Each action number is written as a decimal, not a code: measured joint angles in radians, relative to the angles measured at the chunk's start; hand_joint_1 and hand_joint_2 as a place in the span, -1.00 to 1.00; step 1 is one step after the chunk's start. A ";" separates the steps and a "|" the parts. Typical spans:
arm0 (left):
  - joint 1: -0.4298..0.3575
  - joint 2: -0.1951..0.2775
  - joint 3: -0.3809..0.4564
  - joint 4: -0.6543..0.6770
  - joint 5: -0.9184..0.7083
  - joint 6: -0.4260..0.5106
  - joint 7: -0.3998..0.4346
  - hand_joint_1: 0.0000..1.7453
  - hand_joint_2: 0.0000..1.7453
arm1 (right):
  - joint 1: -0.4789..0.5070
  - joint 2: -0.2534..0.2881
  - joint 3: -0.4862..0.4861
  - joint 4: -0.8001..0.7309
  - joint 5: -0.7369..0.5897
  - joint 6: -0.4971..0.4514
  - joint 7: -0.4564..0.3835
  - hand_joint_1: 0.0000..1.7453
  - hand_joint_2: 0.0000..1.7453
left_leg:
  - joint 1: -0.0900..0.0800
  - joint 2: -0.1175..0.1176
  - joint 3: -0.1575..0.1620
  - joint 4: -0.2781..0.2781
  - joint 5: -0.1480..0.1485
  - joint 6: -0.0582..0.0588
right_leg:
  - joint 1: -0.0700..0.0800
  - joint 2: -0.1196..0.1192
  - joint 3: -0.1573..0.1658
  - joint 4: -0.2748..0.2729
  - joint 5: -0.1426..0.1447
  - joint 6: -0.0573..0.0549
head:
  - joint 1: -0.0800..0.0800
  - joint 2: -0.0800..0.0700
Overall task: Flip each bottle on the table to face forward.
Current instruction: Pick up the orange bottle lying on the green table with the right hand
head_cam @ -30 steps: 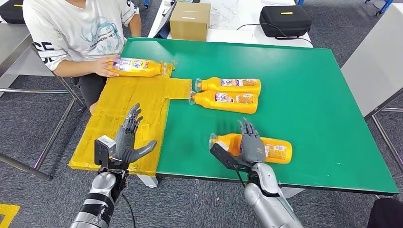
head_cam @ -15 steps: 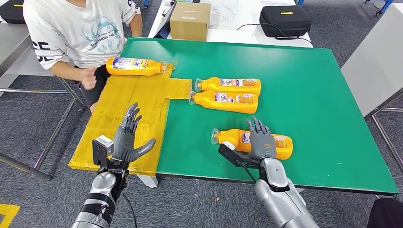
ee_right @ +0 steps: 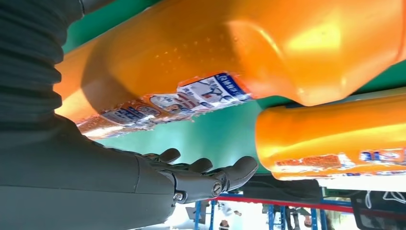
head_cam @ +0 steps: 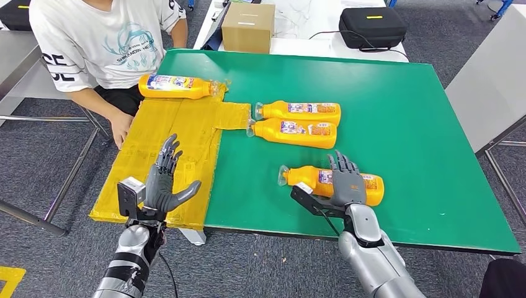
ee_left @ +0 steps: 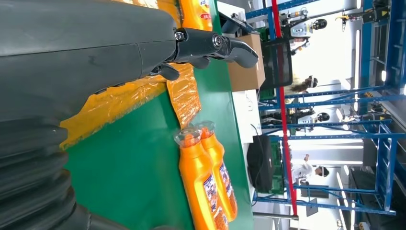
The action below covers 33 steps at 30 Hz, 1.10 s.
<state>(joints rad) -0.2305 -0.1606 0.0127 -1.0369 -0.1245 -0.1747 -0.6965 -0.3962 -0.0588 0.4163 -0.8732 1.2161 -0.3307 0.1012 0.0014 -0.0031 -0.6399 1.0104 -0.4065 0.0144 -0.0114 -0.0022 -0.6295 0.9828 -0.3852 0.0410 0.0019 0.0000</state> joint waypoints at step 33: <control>0.019 0.002 0.042 -0.001 0.027 -0.055 -0.003 -1.00 1.00 | 0.169 -0.153 -0.116 -0.216 -0.016 0.234 0.045 1.00 1.00 | 0.000 0.000 0.003 0.000 0.000 0.000 | 0.000 -0.001 0.004 -0.001 0.000 0.000 | 0.000 0.000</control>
<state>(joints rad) -0.2112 -0.1582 0.0546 -1.0380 -0.0972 -0.2293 -0.6992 -0.2274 -0.2123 0.3002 -1.0896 1.2000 -0.0964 0.1459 0.0014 -0.0036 -0.6366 1.0105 -0.4070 0.0149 -0.0114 -0.0037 -0.6256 0.9821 -0.3856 0.0414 0.0015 0.0000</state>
